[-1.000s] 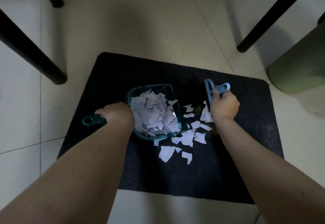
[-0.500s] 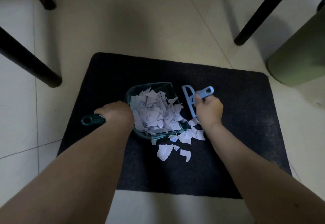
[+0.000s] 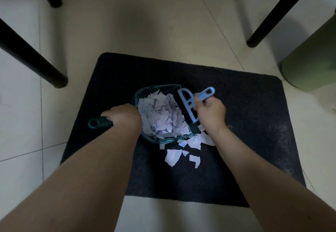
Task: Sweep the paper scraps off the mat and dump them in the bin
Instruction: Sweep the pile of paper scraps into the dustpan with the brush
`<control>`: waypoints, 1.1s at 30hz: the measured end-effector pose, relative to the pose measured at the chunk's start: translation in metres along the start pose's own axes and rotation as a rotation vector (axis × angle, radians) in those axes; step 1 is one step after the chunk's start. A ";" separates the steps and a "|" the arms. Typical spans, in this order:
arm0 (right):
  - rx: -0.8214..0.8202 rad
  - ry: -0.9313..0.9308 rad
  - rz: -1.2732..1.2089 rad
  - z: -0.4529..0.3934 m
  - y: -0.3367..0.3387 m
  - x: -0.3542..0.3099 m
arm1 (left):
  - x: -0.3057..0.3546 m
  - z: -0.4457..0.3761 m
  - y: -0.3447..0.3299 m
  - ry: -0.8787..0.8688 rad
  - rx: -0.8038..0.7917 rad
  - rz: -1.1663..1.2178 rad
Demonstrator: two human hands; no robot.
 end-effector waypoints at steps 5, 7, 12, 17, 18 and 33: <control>0.239 -0.013 0.125 -0.018 0.040 0.004 | 0.001 0.000 0.000 -0.010 0.022 -0.005; 0.253 -0.055 0.189 -0.021 0.041 0.008 | 0.001 0.001 0.001 -0.007 0.022 -0.005; 0.121 -0.046 0.258 -0.012 0.004 0.004 | 0.001 -0.001 -0.001 -0.005 0.015 -0.004; 0.113 -0.047 0.027 -0.009 0.001 0.000 | 0.000 0.000 0.001 -0.003 0.005 -0.007; 0.157 -0.051 0.004 -0.011 0.009 -0.001 | 0.000 -0.001 0.000 -0.005 0.004 -0.005; 0.048 -0.059 0.130 0.000 -0.012 -0.003 | -0.014 -0.001 -0.001 0.037 -0.005 -0.009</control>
Point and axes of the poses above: each hand's wrist, its own z-axis away from the middle knuckle, its own y-axis out of the back of the hand, x = y × z, the point moved 6 cm from there along -z, towards the middle knuckle, and after that the axes turned 7 degrees about z, right-handed, at the moved point
